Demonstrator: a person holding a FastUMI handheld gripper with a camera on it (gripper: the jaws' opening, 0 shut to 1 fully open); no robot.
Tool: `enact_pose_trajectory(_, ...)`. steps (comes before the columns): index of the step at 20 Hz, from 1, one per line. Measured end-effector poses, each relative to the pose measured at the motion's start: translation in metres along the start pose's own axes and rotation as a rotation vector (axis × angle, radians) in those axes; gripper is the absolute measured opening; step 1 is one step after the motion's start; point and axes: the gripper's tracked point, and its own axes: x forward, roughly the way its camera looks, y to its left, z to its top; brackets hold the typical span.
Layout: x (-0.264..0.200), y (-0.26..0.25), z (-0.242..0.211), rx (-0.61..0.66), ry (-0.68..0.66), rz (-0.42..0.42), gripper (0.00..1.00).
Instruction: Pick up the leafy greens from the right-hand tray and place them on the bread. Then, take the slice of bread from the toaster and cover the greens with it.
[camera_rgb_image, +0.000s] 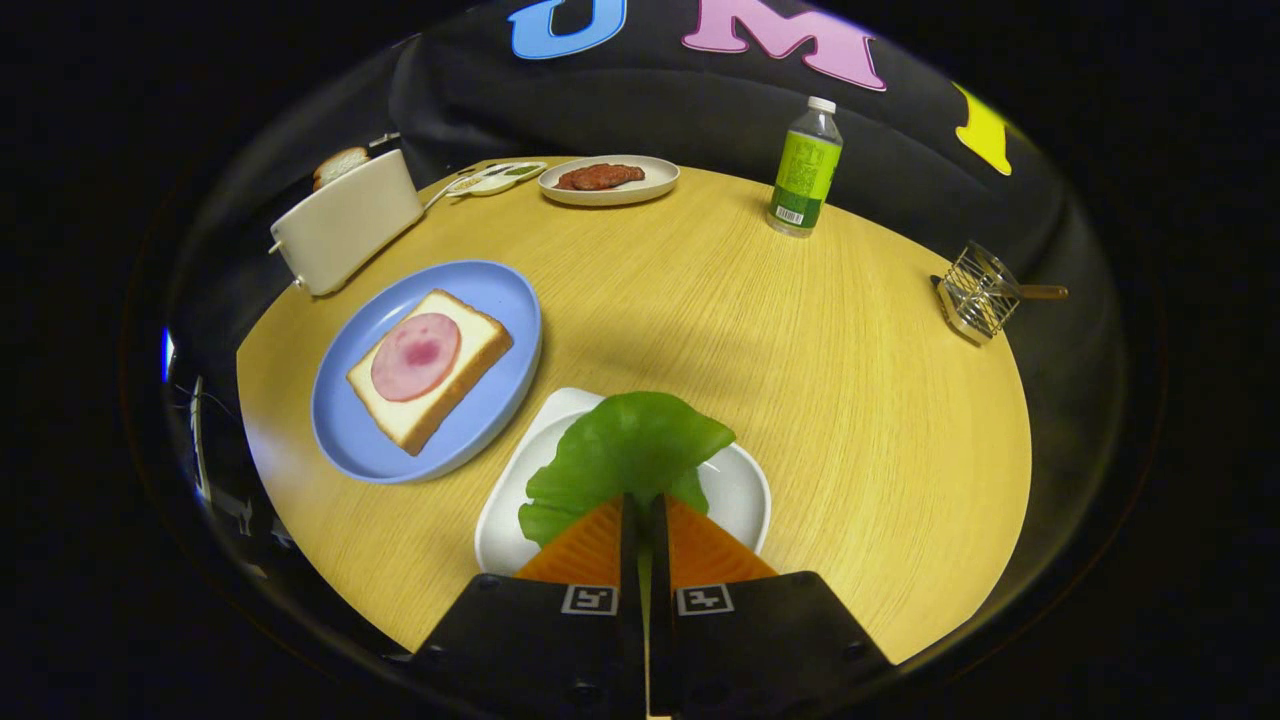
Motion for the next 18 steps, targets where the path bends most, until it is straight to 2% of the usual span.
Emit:
enact_pose_trajectory(5,-0.042,0.009,0.035,0.003,-0.078,-0.002,0.07)
enact_pose_trajectory(10,-0.074,0.057,0.081,0.023,-0.153,0.066,0.06)
enact_pose_trajectory(14,-0.069,0.111,0.113,0.045,-0.175,0.161,0.06)
enact_pose_trajectory(18,-0.049,0.158,0.128,0.025,-0.148,0.232,0.07)
